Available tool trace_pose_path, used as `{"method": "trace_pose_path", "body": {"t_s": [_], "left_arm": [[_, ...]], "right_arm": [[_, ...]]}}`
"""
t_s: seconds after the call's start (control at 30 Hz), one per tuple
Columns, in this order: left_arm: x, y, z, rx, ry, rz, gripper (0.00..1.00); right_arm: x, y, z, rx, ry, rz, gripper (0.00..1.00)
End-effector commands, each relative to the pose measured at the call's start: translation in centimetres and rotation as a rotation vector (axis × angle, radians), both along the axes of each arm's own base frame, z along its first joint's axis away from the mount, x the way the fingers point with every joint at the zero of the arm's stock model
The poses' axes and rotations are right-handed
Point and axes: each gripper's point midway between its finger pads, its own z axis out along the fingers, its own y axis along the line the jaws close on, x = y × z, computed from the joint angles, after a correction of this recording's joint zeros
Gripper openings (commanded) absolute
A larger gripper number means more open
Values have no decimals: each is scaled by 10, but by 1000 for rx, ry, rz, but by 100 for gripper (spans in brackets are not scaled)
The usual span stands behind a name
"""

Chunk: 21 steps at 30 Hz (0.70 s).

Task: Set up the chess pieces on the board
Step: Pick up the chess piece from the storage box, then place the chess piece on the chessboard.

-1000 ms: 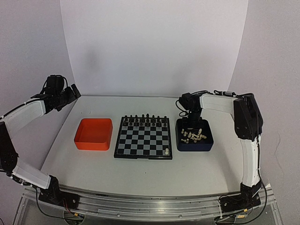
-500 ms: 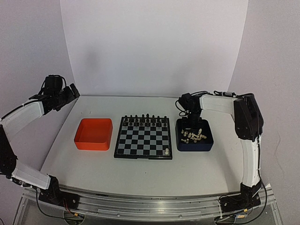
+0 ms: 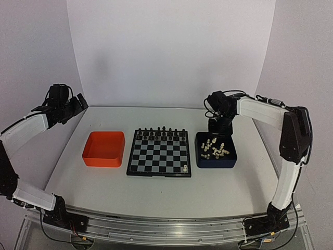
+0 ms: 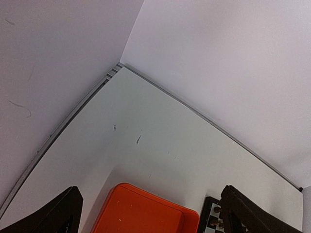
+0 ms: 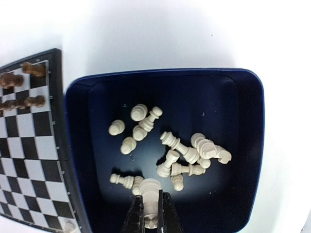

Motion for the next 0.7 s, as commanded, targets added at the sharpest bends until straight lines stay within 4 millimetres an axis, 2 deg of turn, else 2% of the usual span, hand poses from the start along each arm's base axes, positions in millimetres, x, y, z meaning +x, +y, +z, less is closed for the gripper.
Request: {"method": "trace_pose_path", "body": {"t_s": [0.0,0.13,0.23,0.33,0.5,0.67], "left_arm": [[-3,1,12,-5,-36,4,100],[-2,0,14,-8,-46,1,100],[0,-1,14,-11,-49,-6,100],[1,-1,14,-19,-51,3,100],[0,5,8,-21,-57,40,100],[-3,7,6,1,-52,39,100]], "right_arm": [[-16,27,46,153,-41,64,0],[-29,68,65,204,-63,191,0],[-43,107,68,247,-45,274,0],[-53,138,54,243,-14,321,0],[-67,175,26,244,51,341,0],[-83,195,6,205,76,360,0]]}}
